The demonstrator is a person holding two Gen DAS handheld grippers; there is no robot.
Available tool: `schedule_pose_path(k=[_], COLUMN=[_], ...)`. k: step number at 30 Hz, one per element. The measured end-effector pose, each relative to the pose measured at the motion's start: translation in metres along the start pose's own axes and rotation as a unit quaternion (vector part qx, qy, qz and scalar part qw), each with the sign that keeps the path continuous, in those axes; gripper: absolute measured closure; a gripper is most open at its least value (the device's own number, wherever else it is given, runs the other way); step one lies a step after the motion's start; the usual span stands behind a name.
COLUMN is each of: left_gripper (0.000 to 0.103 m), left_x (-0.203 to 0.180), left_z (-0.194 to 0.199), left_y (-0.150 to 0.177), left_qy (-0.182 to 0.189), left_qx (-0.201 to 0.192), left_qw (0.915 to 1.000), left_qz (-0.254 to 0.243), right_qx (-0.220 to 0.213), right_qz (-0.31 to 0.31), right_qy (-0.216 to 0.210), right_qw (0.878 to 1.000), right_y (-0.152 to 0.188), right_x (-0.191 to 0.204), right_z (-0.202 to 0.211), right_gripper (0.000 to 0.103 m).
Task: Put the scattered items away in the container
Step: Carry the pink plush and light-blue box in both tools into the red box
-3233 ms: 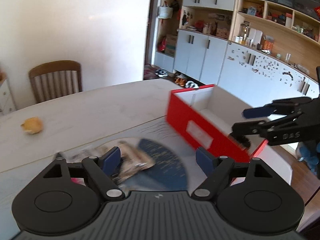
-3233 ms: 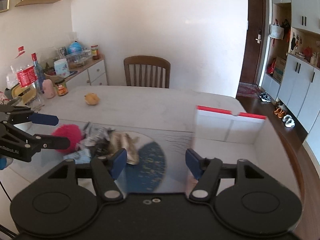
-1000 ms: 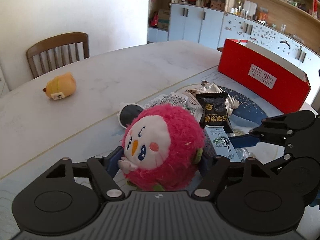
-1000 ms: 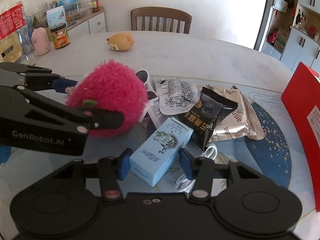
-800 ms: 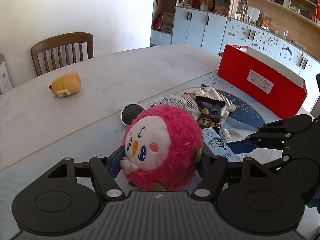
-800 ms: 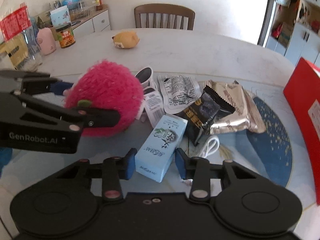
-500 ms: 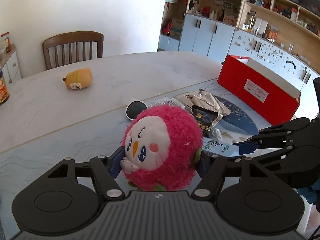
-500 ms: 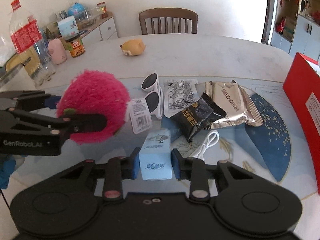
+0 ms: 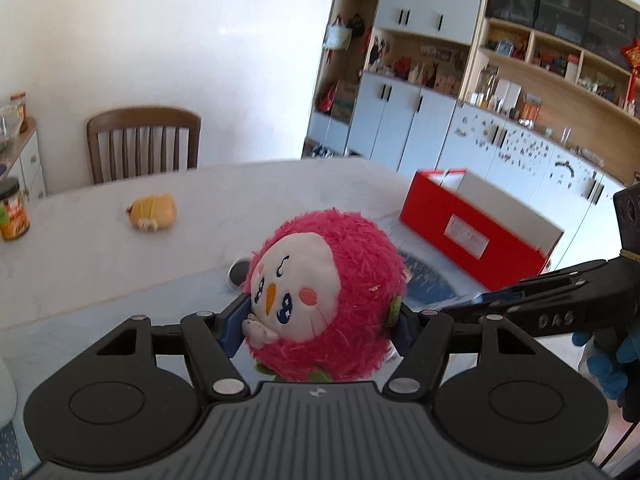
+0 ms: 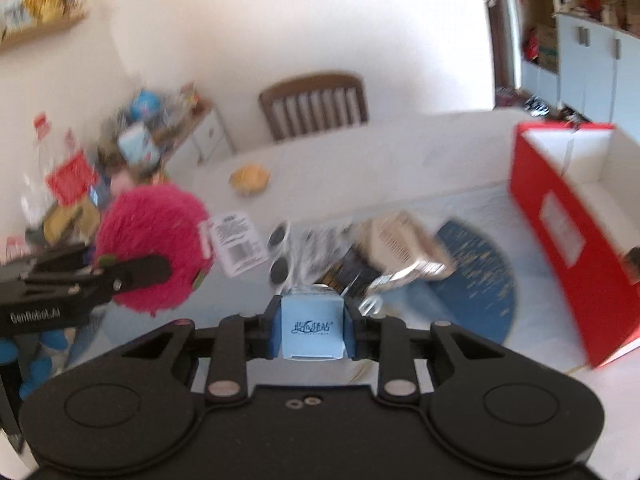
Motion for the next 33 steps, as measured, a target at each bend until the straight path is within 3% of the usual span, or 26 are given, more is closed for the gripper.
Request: schedule_pose_path(k=[8,18,26,33], left_gripper=[0.035,0.035,0.035,0.035], left_x=[-0.060,-0.168,-0.233,-0.264], left_z=[-0.011,-0.090,-0.188,-0.265], left_y=[-0.061,-0.122,-0.135,-0.126], left_qy=[0.030,0.076,0.099,0.082], left_qx=[-0.040,-0.042,0.001,0.056], left_qw=[0.9975,0.9898,0.9820,0.9747], left_qz=[-0.050,-0.114,-0.161,-0.201], right_qx=[-0.071,-0.093,-0.068,-0.033], right_qz=[0.019,0.026,0.022,0.030], right_qy=[0.035,0.087,0.117,0.124], right_qw=[0.997,0.992,0.991,0.991], right_y=[-0.052,-0.080,-0.089,-0.087], right_x=[-0.065,-0.174,-0.256,-0.298], right_z=[0.057,0.084,0.065,0.028], right_gripper=[0.000,0.000,0.000,0.000])
Point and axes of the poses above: each gripper's, at about its wrist camera, not at the fingertips, and z roughly against the way its jaws point, x to its left, y to its underside, the point moved 8 cm from there along -z, roughly the way its jaws point
